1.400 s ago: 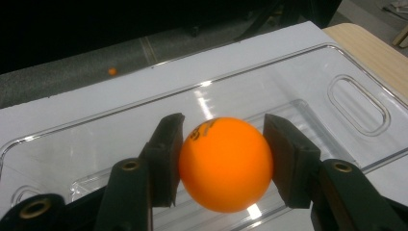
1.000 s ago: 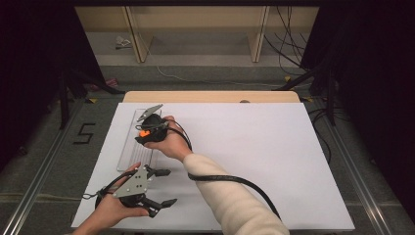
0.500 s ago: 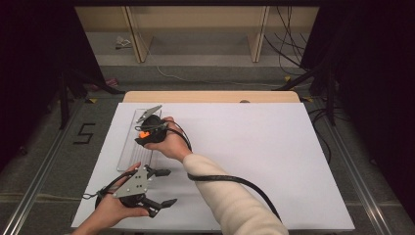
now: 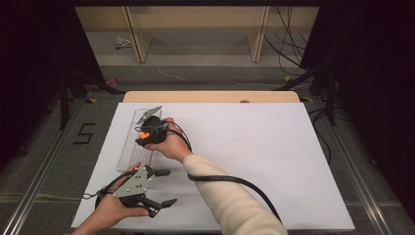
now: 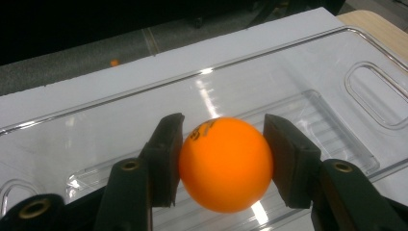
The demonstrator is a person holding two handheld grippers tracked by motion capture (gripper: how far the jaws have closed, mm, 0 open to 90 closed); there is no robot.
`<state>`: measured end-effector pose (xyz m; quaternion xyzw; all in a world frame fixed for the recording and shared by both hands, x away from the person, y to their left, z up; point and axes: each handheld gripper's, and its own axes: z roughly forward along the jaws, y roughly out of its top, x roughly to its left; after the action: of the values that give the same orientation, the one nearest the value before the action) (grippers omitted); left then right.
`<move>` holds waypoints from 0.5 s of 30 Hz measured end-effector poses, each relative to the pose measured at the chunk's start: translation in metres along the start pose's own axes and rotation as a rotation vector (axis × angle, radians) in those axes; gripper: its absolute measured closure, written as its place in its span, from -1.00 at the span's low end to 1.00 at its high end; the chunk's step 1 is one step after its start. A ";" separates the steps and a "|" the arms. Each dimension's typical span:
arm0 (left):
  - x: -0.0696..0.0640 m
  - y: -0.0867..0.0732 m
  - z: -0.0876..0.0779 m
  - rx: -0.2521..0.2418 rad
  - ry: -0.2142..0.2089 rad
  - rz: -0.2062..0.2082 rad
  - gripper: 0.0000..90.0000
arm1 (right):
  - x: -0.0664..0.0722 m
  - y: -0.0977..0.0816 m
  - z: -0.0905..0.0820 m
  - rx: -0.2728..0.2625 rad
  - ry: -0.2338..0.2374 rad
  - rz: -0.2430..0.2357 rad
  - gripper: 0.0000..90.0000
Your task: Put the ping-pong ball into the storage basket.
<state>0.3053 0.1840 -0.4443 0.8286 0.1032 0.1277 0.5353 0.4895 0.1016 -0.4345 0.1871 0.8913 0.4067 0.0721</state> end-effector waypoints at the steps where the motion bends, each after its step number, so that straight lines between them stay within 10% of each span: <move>1: 0.000 0.000 0.000 0.000 0.000 0.000 -0.64 | 0.000 0.000 0.000 0.000 0.001 -0.001 0.13; 15: 0.000 0.000 0.000 -0.002 0.000 -0.002 -0.64 | -0.001 0.004 -0.005 -0.030 0.001 -0.001 -0.08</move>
<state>0.3055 0.1842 -0.4443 0.8280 0.1040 0.1274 0.5361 0.4902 0.0998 -0.4279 0.1855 0.8851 0.4202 0.0746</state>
